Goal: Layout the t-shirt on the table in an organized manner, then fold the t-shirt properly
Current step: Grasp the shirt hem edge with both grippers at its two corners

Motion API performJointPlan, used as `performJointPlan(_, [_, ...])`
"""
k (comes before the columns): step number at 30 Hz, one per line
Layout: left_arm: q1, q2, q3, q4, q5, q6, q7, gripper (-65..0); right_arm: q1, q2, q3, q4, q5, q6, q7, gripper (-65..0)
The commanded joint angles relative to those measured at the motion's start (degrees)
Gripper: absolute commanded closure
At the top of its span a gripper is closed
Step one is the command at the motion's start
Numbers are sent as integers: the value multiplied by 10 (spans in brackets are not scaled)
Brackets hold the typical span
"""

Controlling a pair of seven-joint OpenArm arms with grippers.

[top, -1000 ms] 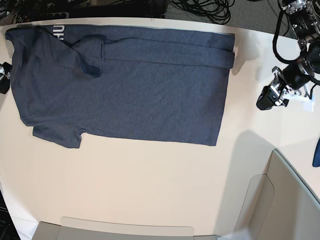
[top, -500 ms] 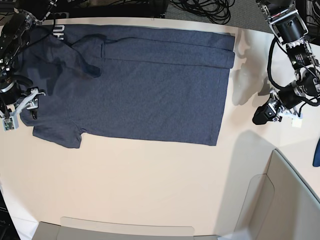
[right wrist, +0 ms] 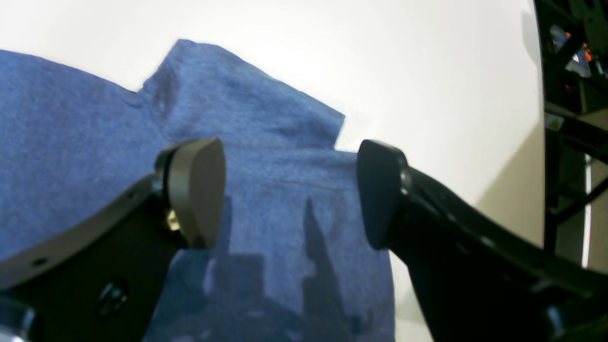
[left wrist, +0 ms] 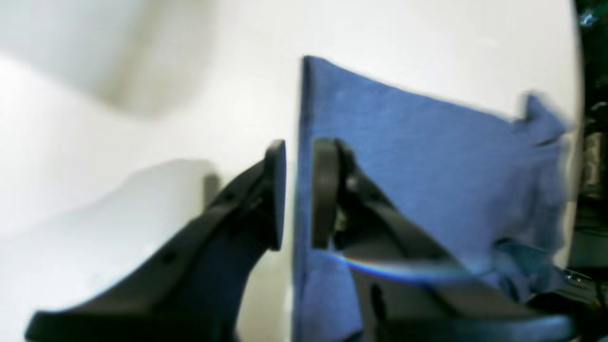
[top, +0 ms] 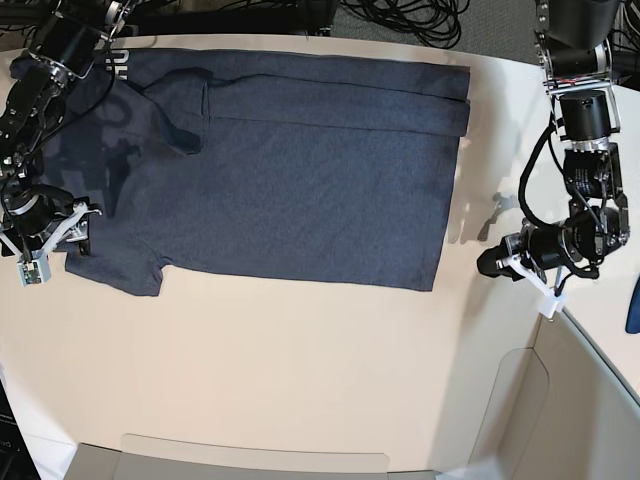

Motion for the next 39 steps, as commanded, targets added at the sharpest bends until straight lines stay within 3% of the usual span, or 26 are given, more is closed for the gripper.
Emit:
performJointPlan(1, [-20,-9,0,-13,-5,-11,-7,-70,8,7,4,9,7,9,11,-428])
performJointPlan(5, [-45,-9,4,-83,-2,-48,-16,-136,-2,-13,21,8,5,9,11,-428])
performJointPlan(9, [-62,-9,4,-144,-1,-50,-45,-204,12,-38,24,-24,5,9,11,-431])
performJointPlan(16, [-101,1,3,-231,-1,-50,-50,-214,38,-59,25,-80,5,9,13,-433])
performJointPlan(25, [-105,42,3,-234,-1,-52,-59,-216,71,-64,25,-88,5,9,13,-433])
performJointPlan(32, [-105,72,4,-236,3,-50,-89,-343,74,-60,24,-88,5,9,13,-433])
performJointPlan(39, [-105,97,4,-236,3,-50,-91,-351,74,-59,24,-88,6,9,13,-433])
